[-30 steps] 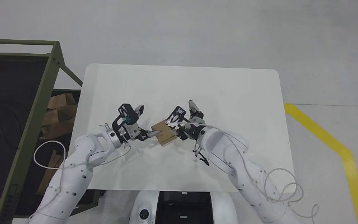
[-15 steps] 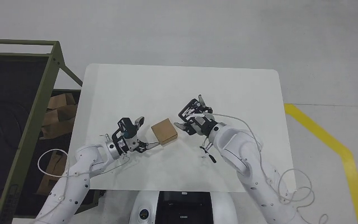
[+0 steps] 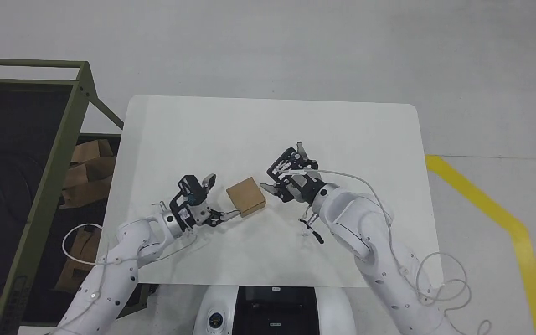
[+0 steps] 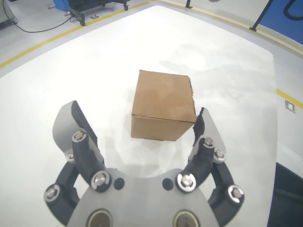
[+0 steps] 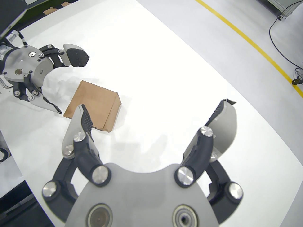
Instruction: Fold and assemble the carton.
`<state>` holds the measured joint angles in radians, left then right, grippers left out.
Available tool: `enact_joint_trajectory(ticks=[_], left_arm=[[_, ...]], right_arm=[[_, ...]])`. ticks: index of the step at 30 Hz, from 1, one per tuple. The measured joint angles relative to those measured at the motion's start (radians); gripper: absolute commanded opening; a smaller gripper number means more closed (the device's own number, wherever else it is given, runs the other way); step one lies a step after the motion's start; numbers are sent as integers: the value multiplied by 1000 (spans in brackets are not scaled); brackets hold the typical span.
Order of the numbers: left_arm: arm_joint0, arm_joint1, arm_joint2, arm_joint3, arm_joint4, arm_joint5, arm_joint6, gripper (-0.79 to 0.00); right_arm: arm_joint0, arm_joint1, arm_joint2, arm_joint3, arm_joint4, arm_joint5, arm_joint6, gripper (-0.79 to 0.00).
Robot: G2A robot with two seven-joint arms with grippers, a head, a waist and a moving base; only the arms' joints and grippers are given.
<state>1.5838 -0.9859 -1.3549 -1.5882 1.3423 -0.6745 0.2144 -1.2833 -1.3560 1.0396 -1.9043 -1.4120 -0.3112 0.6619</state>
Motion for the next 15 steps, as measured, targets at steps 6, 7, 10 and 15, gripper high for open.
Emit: enact_joint_trajectory(ticks=[6, 7, 10, 15], left_arm=[[-22, 0, 31, 25, 72, -32, 26, 0], [-26, -1, 36, 30, 82, -29, 31, 0], [-44, -4, 58, 50, 106, -14, 43, 0], [-86, -15, 107, 78, 156, 41, 31, 0]], right_arm=[[0, 0, 0, 0, 0, 0, 0, 0], [0, 0, 0, 0, 0, 0, 0, 0], [0, 0, 0, 0, 0, 0, 0, 0], [0, 0, 0, 0, 0, 0, 0, 0]])
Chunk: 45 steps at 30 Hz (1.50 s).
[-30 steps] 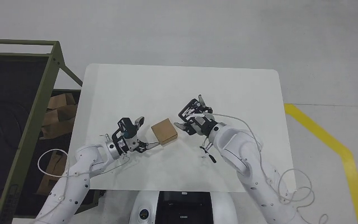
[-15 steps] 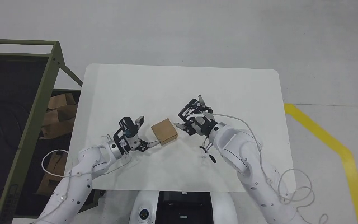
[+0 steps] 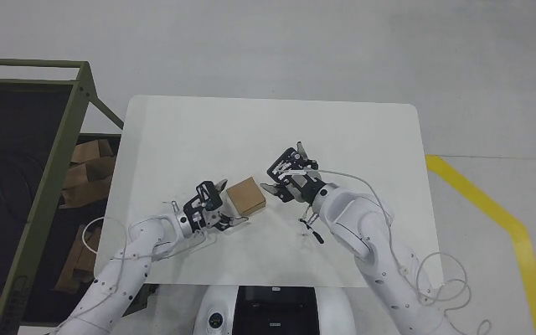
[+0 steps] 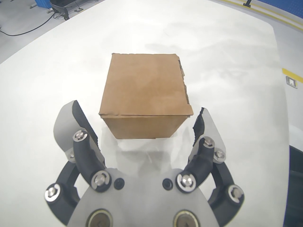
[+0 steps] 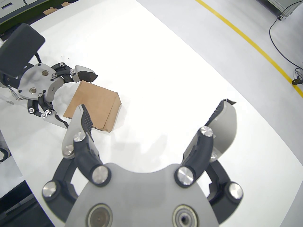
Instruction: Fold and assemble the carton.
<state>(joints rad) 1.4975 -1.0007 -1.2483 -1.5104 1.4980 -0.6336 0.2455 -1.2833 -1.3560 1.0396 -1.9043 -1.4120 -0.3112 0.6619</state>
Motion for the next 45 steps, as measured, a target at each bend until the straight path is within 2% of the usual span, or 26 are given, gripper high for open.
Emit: enact_joint_trajectory(ticks=[11, 20, 30, 31, 34, 38, 39, 40, 45], left_arm=[[-52, -15, 63, 32, 11, 19, -9, 0], [-61, -27, 84, 48, -44, 68, -3, 0], [-66, -31, 92, 53, -46, 71, 7, 0], [-66, -31, 92, 54, -46, 72, 7, -83], [-65, -32, 93, 53, -48, 75, 7, -92], [-64, -33, 93, 53, -51, 80, 8, -172], [-64, -33, 93, 53, -52, 81, 8, -243], [-64, -34, 93, 53, -52, 81, 8, -348], [-61, -34, 91, 49, -52, 87, 7, -379]], right_arm=[[0, 0, 0, 0, 0, 0, 0, 0], [0, 0, 0, 0, 0, 0, 0, 0], [0, 0, 0, 0, 0, 0, 0, 0], [0, 0, 0, 0, 0, 0, 0, 0], [0, 0, 0, 0, 0, 0, 0, 0], [0, 0, 0, 0, 0, 0, 0, 0], [0, 0, 0, 0, 0, 0, 0, 0], [0, 0, 0, 0, 0, 0, 0, 0], [0, 0, 0, 0, 0, 0, 0, 0]])
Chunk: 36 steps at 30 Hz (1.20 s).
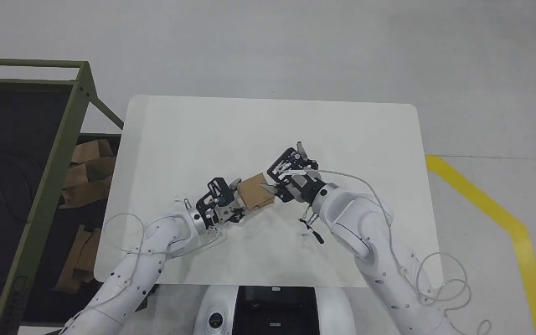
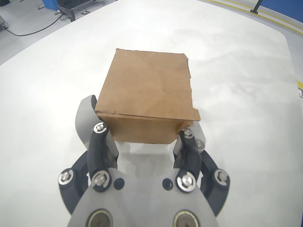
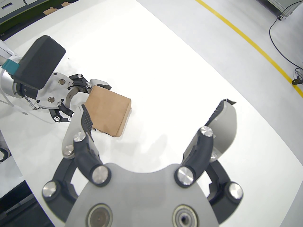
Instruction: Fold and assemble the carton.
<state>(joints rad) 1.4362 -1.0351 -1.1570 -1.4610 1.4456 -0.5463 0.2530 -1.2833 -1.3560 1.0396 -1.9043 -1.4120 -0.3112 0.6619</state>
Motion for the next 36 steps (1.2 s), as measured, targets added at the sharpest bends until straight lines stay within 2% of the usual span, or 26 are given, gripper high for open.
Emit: enact_joint_trajectory(ticks=[1, 4, 8, 12, 13, 16, 18, 26, 36], left_arm=[[1, 0, 0, -1, 0, 0, 0, -366], [3, 0, -3, -5, -1, 2, 2, -406], [11, 1, -11, -18, -2, 10, 9, -409], [25, 3, -31, -36, -36, -12, 28, -465], [28, 4, -38, -41, -45, -16, 27, -529], [37, 8, -64, -58, -78, -29, 15, -619], [44, 11, -84, -72, -106, -49, 8, -776], [64, 24, -173, -126, -221, -128, -36, -785], [104, 36, -245, -206, -266, -155, -89, -785]], right_arm=[[0, 0, 0, 0, 0, 0, 0, 0], [0, 0, 0, 0, 0, 0, 0, 0], [0, 0, 0, 0, 0, 0, 0, 0], [0, 0, 0, 0, 0, 0, 0, 0], [0, 0, 0, 0, 0, 0, 0, 0], [0, 0, 0, 0, 0, 0, 0, 0], [0, 0, 0, 0, 0, 0, 0, 0], [0, 0, 0, 0, 0, 0, 0, 0], [0, 0, 0, 0, 0, 0, 0, 0]])
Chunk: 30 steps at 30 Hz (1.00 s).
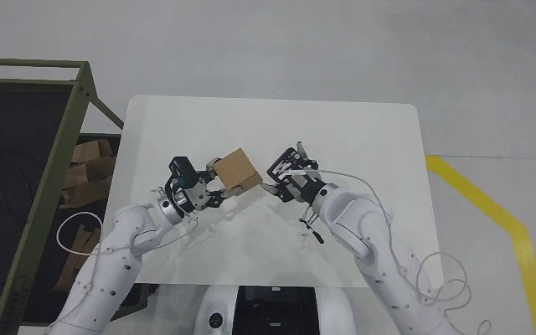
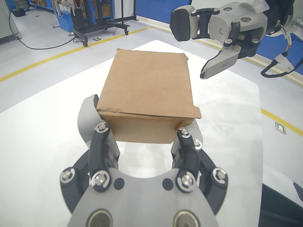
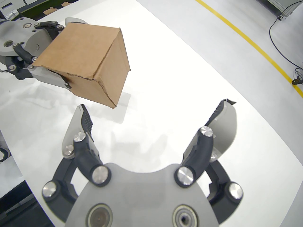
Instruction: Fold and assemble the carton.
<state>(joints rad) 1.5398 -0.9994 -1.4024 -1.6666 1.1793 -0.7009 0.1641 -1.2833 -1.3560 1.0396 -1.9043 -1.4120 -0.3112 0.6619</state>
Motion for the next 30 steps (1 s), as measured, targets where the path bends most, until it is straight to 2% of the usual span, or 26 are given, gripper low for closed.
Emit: enact_joint_trajectory(ticks=[10, 18, 23, 30], left_arm=[[1, -1, 4, 2, -5, 3, -1, -785], [-27, -10, 9, 8, -177, 20, -44, -785], [-54, -7, -11, -3, -310, -39, -120, -785], [-89, -5, -3, -47, -408, -86, -231, -785]], right_arm=[[0, 0, 0, 0, 0, 0, 0, 0], [-23, 5, 27, 9, 22, -2, -98, 0], [-74, 20, 80, -18, 39, -59, -141, 0], [-160, 45, 166, -45, 39, -161, -208, 0]])
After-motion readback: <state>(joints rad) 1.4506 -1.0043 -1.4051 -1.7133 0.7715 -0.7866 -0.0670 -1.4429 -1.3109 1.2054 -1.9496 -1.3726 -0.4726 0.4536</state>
